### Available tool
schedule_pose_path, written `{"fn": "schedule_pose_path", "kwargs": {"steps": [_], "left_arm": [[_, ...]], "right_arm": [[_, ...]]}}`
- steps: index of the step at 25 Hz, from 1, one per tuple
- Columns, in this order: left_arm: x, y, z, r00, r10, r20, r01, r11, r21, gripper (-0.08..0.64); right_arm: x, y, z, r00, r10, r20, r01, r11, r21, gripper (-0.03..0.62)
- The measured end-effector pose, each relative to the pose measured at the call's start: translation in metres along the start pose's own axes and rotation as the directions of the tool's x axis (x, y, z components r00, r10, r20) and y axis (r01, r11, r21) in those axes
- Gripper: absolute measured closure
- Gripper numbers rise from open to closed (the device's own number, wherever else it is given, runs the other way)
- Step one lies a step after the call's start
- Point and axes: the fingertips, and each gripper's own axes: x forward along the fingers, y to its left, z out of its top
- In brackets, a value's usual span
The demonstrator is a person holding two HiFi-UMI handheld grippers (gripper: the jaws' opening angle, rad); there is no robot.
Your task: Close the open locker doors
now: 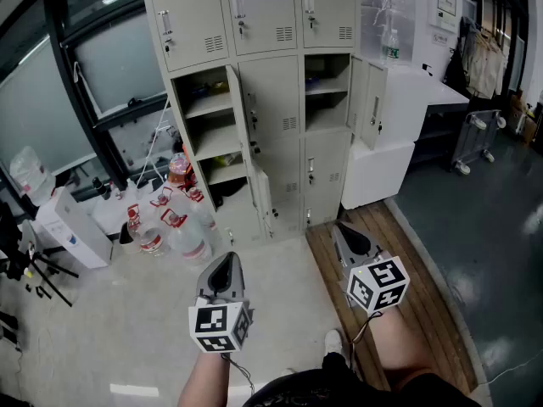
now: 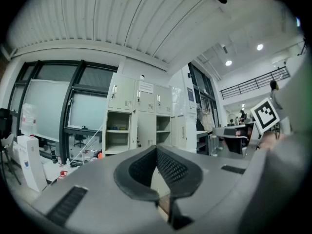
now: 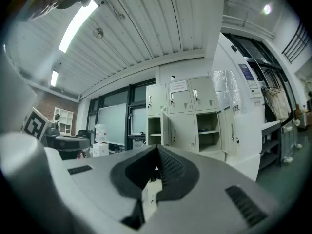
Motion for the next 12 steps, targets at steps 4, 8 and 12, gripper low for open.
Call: {"fn": "schedule_pose_path", "kwargs": {"steps": [4,8,12], "left_arm": [[-0.001,0.0007,-0.0012,1.0,-0.002,0.0,0.002,1.0,-0.001,0.557],[0.0,0.0042,-0.0009,1.0,-0.002,0.002,0.002,1.0,-0.001,0.557],[-0.0006,0.0056,-0.0009,1.0,0.002,0.005,-0.002,1.0,-0.001,0.557]], "right_arm": [[0.0006,0.0021,0.0001,1.0,0.0,0.001,0.0,1.0,0.0,0.592],[0.004,0.0061,0.0028,1.0,0.012,0.018,-0.012,1.0,-0.003,0.592],[0.0041,0.0084,0.0059,0.999,0.017,0.032,-0.016,1.0,-0.023,0.592]]}}
